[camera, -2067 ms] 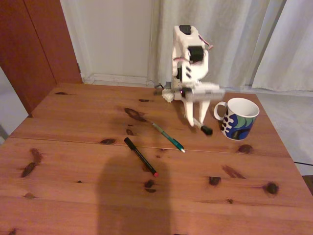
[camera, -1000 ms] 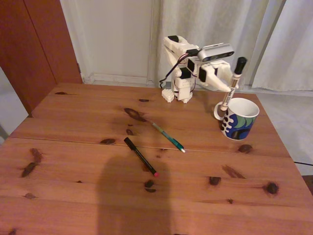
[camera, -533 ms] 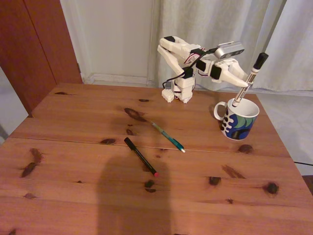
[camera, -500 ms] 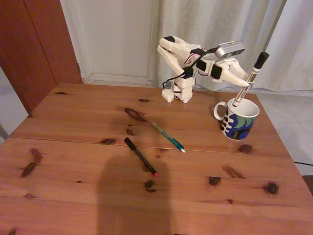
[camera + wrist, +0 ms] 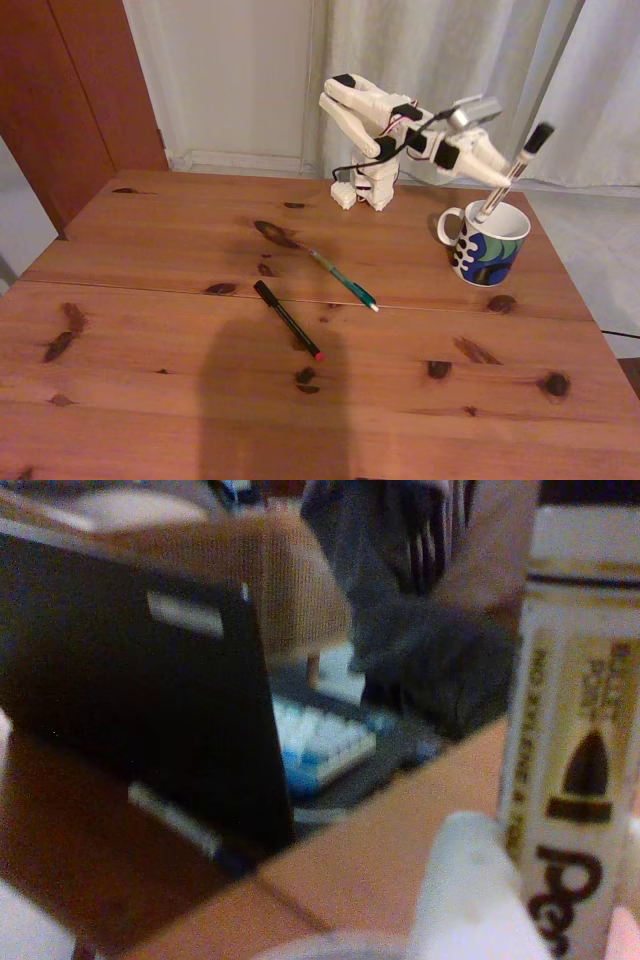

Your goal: Clean up the desk and place the pens and markers into the cup

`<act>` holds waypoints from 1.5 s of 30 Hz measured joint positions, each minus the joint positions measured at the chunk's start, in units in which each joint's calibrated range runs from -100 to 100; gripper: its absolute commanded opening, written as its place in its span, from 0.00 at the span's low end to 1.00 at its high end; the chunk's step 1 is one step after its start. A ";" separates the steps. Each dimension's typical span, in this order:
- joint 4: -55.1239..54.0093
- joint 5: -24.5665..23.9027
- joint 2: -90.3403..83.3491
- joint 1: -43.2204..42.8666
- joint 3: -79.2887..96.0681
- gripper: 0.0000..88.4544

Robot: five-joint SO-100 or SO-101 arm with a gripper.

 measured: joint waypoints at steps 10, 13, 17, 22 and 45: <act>0.00 0.00 0.00 0.07 4.25 0.08; 0.00 0.00 0.00 0.15 4.25 0.14; 0.00 0.00 0.00 1.91 4.25 0.15; 0.00 0.00 0.00 3.23 3.91 0.15; 45.54 3.42 43.56 24.35 -48.92 0.15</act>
